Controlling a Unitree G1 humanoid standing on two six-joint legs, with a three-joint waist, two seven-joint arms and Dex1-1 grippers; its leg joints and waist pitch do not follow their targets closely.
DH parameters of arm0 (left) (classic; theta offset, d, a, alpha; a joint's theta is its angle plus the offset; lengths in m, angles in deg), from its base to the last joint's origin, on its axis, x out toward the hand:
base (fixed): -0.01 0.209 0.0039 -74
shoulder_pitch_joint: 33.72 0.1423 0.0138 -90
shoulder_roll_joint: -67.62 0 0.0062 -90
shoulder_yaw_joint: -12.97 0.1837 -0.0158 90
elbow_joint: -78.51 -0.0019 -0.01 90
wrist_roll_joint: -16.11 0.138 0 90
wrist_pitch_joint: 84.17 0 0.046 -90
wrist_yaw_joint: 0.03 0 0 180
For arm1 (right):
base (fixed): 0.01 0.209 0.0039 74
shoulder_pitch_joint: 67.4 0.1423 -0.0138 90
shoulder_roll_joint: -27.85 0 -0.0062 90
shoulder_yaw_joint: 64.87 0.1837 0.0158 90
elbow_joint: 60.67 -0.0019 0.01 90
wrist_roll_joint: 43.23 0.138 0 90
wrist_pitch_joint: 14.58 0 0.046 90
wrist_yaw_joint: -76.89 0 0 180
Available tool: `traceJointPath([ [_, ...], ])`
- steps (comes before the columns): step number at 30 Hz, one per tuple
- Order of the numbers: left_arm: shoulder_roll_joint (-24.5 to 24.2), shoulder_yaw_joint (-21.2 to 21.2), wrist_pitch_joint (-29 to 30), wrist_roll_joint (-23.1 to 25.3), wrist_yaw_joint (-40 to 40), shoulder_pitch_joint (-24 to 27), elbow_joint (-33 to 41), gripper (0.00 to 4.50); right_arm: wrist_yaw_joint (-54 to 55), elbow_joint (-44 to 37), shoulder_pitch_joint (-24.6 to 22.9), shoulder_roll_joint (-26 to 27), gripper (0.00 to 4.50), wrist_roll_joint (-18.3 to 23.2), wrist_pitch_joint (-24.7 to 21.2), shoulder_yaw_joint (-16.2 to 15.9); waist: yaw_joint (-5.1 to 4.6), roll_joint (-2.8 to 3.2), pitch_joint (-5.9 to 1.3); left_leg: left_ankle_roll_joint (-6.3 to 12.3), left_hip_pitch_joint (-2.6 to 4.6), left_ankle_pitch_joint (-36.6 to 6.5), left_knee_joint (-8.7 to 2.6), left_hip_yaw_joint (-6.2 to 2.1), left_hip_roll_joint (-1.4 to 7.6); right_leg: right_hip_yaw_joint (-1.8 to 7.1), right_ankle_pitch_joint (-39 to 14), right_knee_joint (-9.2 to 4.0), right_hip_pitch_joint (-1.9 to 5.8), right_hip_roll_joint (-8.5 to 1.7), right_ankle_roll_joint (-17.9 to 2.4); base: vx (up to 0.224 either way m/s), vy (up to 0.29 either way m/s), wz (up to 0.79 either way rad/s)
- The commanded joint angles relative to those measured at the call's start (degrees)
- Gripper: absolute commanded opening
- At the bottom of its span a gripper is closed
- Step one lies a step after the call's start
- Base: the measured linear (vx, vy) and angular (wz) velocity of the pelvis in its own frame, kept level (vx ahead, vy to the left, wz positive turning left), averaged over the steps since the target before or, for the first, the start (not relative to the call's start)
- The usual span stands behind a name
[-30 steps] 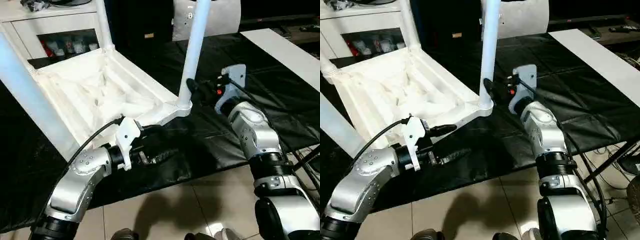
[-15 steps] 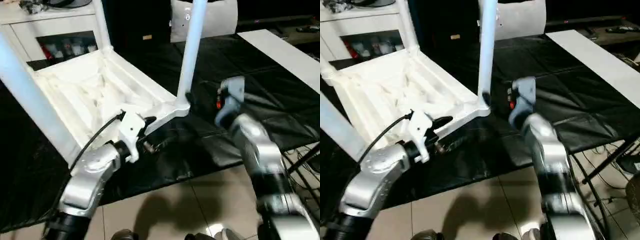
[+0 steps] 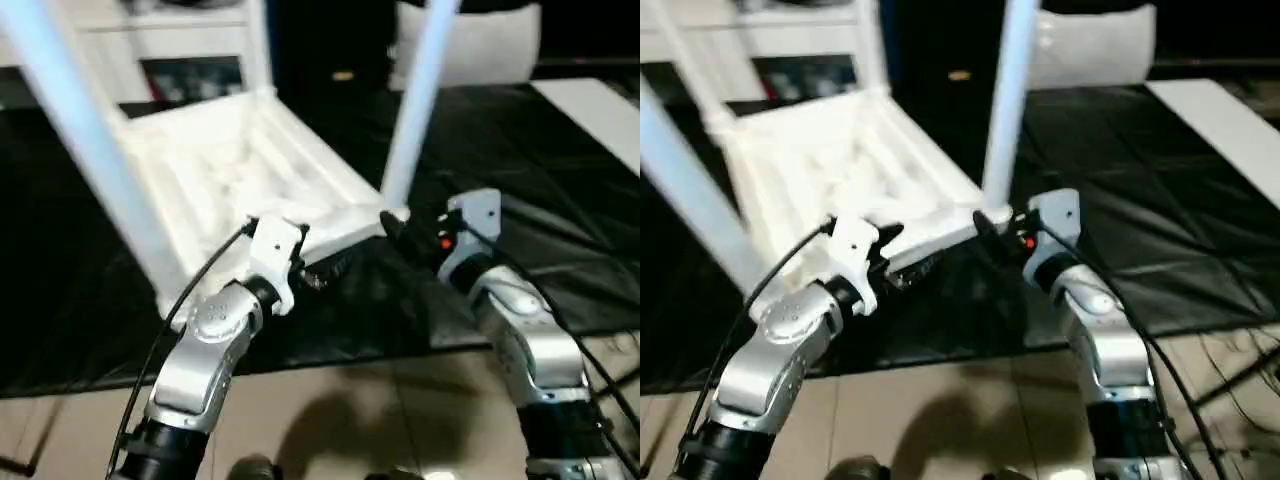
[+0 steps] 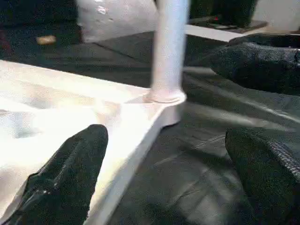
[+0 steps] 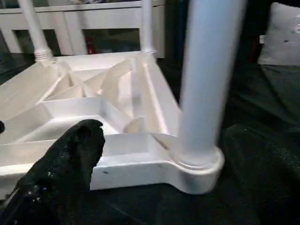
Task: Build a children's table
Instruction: Rotate leg to tighten
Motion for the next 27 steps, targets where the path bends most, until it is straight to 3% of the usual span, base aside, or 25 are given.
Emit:
traceJointPath([
  [1,-0.5,-0.2,-0.2,0.4,-0.4,-0.1,0.2,4.46,0.0,-0.1,0.8,0.1,4.50,-0.8,0.5,-0.8,-0.67,0.34,-4.04,8.44,0.68,2.7,-4.16,-0.93,6.17,4.18,-10.5,-5.60,3.05,-3.60,-6.4,0.000,0.000,0.00],
  [2,-0.5,-0.2,-0.2,0.4,-0.4,-0.1,0.2,4.46,0.0,-0.1,0.8,0.1,4.50,-0.8,0.5,-0.8,-1.24,0.68,-4.28,8.03,1.00,2.3,-4.35,-1.70,7.39,4.16,-7.0,-4.79,3.19,-3.60,-6.9,-0.014,0.054,-0.04],
  [3,-0.4,-0.3,0.1,0.2,-0.6,-0.2,0.4,4.46,0.0,-0.6,0.9,-0.1,4.50,-1.1,0.2,-0.9,-1.52,0.80,-4.21,7.57,0.90,-1.4,-4.62,-1.55,7.61,4.58,-4.1,-4.87,3.28,-4.21,-7.9,-0.028,0.080,-0.07],
  [4,-0.3,-0.3,0.1,0.1,-0.5,-0.2,0.5,4.46,0.0,-0.7,0.9,-0.2,4.50,-1.1,0.2,-0.9,-1.62,0.52,-3.93,5.73,0.58,-7.0,-5.05,-0.92,6.75,4.87,-6.2,-5.57,3.79,-4.78,-8.7,-0.030,0.056,-0.07],
  [5,-0.3,-0.2,0.2,0.0,-0.4,-0.1,0.5,4.46,-0.1,-0.7,0.9,-0.4,4.50,-1.2,0.2,-1.0,-1.77,-0.08,-3.42,3.53,0.28,-11.9,-5.28,-0.15,5.69,5.13,-11.4,-6.50,3.98,-5.14,-8.0,0.000,0.000,0.00],
  [6,-0.4,-0.2,0.5,-0.7,0.4,0.0,0.8,4.46,-0.2,-0.7,1.0,-0.6,4.50,-1.3,0.1,-1.0,-1.87,-0.27,-3.33,2.59,0.30,-13.4,-5.43,0.10,5.38,5.19,-14.6,-6.79,4.15,-5.31,-7.3,0.000,0.000,0.00],
  [8,-0.8,0.0,1.0,-2.1,2.4,0.5,1.6,4.46,-0.6,-0.2,1.4,-0.9,4.50,-1.6,0.3,-1.1,-2.31,-0.48,-2.92,0.72,0.40,-16.7,-5.56,0.51,4.74,5.16,-26.3,-8.23,3.75,-5.63,-3.3,0.000,0.000,0.00],
  [9,-0.9,0.0,1.1,-2.5,2.8,0.7,1.8,4.46,-0.7,-0.1,1.5,-1.0,4.50,-1.6,0.3,-1.1,-2.51,-0.54,-2.87,0.55,0.42,-17.0,-5.53,0.52,4.68,5.19,-27.7,-8.47,3.64,-5.64,-2.6,0.000,0.000,0.00],
  [13,-1.3,0.0,1.4,-3.7,4.0,1.1,2.3,4.46,-1.1,0.4,1.9,-1.1,4.50,-1.5,0.5,-1.1,-3.26,-0.86,-3.14,1.35,-0.13,-13.8,-5.53,0.61,4.49,5.11,-26.8,-8.70,3.75,-5.47,-0.9,0.000,0.000,0.00],
  [18,-2.5,0.0,1.2,-3.8,5.1,1.2,2.8,4.46,-2.5,1.3,2.9,-1.3,4.50,-0.5,-0.3,-1.7,-3.73,-0.87,-3.34,3.00,-0.07,-10.1,-5.24,0.93,4.59,5.26,-21.5,-8.05,3.49,-5.13,-3.1,0.000,0.000,0.00],
  [23,-3.2,0.1,1.6,-4.2,6.0,1.5,3.0,4.46,-3.1,-0.2,2.7,-0.8,4.50,1.6,-3.8,-1.1,-3.58,-0.73,-3.98,5.29,-0.24,-3.3,-4.73,1.26,4.75,5.39,-8.8,-6.53,3.90,-4.85,-7.4,0.000,0.000,0.00],
  [25,-3.7,0.2,1.6,-4.5,6.3,1.5,3.0,4.46,-3.6,-0.8,2.7,-0.8,4.50,2.6,-5.8,-0.8,-3.42,-0.67,-3.99,5.93,-0.25,-2.3,-4.67,1.41,4.60,5.36,-7.8,-6.44,4.04,-4.87,-7.9,0.000,0.000,0.00],
  [27,-4.1,0.3,1.7,-4.8,7.0,1.5,3.0,4.46,-3.7,-0.8,2.7,-1.3,4.50,1.3,-4.6,-1.5,-3.32,-0.66,-4.02,6.11,-0.23,-1.9,-4.70,1.47,4.69,5.28,-7.8,-6.47,4.07,-4.86,-7.9,0.000,0.000,0.00],
])
